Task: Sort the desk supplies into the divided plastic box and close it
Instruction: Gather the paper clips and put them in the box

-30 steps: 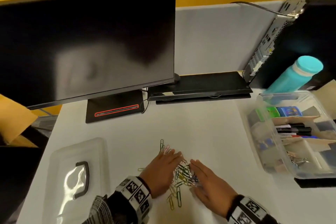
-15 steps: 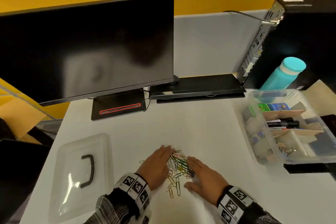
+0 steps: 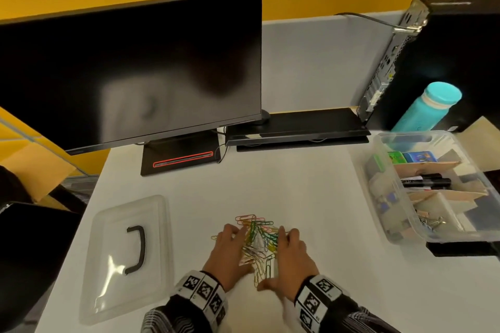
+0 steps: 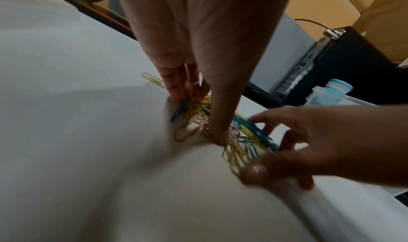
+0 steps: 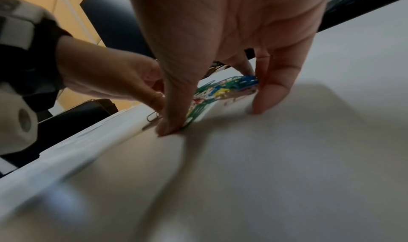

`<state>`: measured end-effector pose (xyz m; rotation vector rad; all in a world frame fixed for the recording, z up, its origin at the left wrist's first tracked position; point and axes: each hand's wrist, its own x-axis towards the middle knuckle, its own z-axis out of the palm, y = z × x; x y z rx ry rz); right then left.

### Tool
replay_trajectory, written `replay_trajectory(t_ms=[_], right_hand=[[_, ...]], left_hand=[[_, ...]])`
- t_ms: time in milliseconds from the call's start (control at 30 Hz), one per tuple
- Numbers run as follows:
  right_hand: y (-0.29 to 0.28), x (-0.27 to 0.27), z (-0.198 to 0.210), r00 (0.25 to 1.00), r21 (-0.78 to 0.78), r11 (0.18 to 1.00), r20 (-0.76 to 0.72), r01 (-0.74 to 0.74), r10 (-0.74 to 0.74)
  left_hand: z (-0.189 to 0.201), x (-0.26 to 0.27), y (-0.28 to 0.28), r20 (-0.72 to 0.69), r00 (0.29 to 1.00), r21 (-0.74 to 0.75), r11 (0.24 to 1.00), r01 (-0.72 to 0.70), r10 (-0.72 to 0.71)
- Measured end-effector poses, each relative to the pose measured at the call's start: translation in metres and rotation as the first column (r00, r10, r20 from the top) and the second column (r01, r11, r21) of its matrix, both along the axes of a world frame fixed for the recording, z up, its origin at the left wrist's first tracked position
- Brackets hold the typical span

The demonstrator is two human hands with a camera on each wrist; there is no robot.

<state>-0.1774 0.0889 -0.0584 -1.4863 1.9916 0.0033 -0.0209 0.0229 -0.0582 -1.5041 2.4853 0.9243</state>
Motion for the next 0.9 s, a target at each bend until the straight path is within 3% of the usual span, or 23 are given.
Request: replay_trajectory(t_ms=[167,400,633,700,800,900], right_hand=[[0.002,-0.017,-0.004,0.992,-0.150,0.986,0.118,0.071,-0.054],[0.009,-0.035,-0.009,0.991,-0.108,0.994,0.131,0.037,-0.022],[-0.005,-0.042,-0.007,0.982,-0.174,0.983,0.187,0.055,-0.022],[-0.007,-0.048,-0.005,0.984,-0.179,0.983,0.178,0.045,-0.012],[-0.009,-0.049,-0.005,0.987,-0.144,0.989,0.161,0.020,0.003],[-0.013,-0.037,-0.005,0.995,-0.133,0.990,0.084,-0.041,0.053]], left_hand=[[0.007,-0.015,-0.004,-0.072,0.997,-0.003,1.000,-0.006,0.006],[0.001,0.006,-0.003,0.155,0.987,0.020,0.999,0.027,-0.030],[0.002,-0.026,-0.017,-0.064,0.998,0.112,0.994,0.012,-0.005],[0.008,-0.029,-0.024,-0.038,0.995,0.053,0.994,0.091,-0.089],[0.014,-0.024,-0.039,0.163,0.937,-0.117,0.937,0.330,-0.310],[0.005,-0.023,-0.050,0.195,0.890,-0.046,0.903,0.428,-0.412]])
